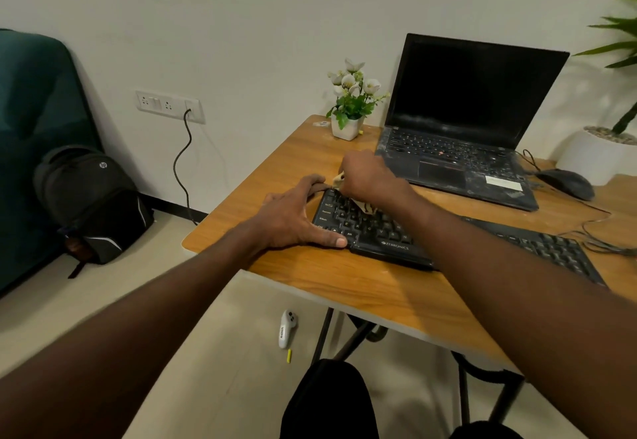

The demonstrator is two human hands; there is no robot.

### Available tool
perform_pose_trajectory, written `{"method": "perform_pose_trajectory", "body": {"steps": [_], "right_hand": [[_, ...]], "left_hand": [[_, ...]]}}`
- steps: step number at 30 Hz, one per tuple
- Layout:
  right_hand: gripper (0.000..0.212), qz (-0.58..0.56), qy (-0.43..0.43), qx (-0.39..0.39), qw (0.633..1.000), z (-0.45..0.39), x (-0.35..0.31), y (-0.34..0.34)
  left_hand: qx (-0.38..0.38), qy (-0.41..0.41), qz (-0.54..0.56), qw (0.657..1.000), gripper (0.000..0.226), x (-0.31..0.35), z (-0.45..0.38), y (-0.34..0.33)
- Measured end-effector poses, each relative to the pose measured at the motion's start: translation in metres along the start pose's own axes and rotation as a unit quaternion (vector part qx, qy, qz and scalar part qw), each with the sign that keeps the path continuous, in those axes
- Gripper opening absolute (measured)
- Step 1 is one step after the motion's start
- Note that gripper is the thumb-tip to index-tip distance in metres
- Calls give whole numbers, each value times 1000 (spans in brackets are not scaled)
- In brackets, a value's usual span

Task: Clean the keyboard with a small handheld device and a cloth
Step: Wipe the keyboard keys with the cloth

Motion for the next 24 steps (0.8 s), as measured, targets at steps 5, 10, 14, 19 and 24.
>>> {"method": "perform_pose_trajectory", "body": {"steps": [5, 10, 14, 19, 24], "right_hand": [[22, -27, -21, -20, 999, -10, 1, -2], [26, 17, 56, 39, 998, 10, 1, -7], [31, 33, 159, 62, 985, 24, 9, -6], [32, 31, 288, 35, 957, 25, 11, 3], [23, -14, 265, 24, 964, 26, 36, 13]], "left_hand": [[-33, -5, -24, 999, 153, -14, -6, -6], [-2, -17, -31, 999, 142, -10, -6, -7], [0, -16, -26, 1000, 139, -9, -5, -7], [-8, -10, -20, 1000, 137, -8, -4, -6], [-8, 0, -18, 1000, 135, -6, -4, -3]]}}
Point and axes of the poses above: each hand's wrist, its own z-axis away from the middle knuckle, its own y-axis out of the back of the hand, x = y × z, the point moved 4 cm from there along -z, towards the middle knuckle, and after that the axes turned 9 degrees about x, right-handed, at the moved point
